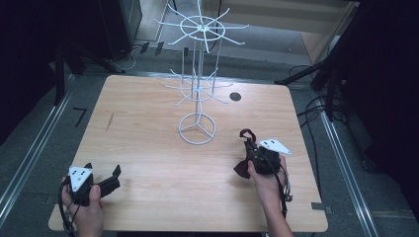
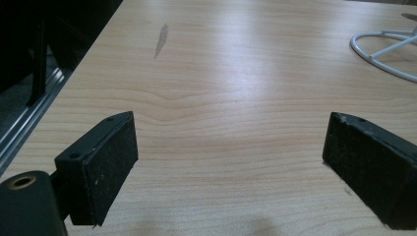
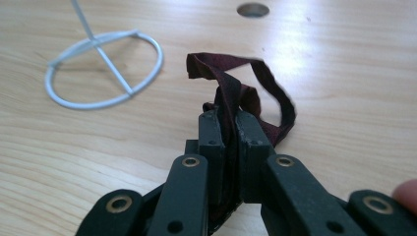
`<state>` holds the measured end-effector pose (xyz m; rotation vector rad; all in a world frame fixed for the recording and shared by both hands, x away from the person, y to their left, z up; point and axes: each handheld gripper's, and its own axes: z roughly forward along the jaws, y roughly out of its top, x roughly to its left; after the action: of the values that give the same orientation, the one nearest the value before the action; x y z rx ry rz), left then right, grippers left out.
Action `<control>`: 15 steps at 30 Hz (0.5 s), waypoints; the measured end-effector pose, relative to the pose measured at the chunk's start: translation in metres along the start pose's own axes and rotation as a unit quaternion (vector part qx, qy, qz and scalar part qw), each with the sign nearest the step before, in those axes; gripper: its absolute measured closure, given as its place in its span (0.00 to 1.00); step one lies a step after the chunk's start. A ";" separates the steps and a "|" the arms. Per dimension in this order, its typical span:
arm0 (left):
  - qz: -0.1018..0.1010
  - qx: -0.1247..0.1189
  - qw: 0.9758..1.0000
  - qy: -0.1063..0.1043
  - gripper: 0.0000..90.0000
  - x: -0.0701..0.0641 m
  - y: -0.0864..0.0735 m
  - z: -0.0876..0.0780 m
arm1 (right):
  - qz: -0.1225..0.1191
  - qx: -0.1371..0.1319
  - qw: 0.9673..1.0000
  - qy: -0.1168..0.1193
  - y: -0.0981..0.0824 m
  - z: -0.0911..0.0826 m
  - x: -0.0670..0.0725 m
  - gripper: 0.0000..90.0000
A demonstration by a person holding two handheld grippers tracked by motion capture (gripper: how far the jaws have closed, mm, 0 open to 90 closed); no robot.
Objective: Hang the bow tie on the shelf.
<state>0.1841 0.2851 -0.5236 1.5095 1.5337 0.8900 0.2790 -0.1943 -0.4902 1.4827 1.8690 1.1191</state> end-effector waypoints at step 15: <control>-0.001 -0.002 1.000 -0.001 0.08 0.000 0.000 0.000 | -0.003 -0.074 0.997 0.027 0.020 -0.020 0.013 0.94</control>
<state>0.1838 0.2852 -0.5237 1.5058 1.5311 0.8892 0.2702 -0.1859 -0.4620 1.3762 1.7831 1.2779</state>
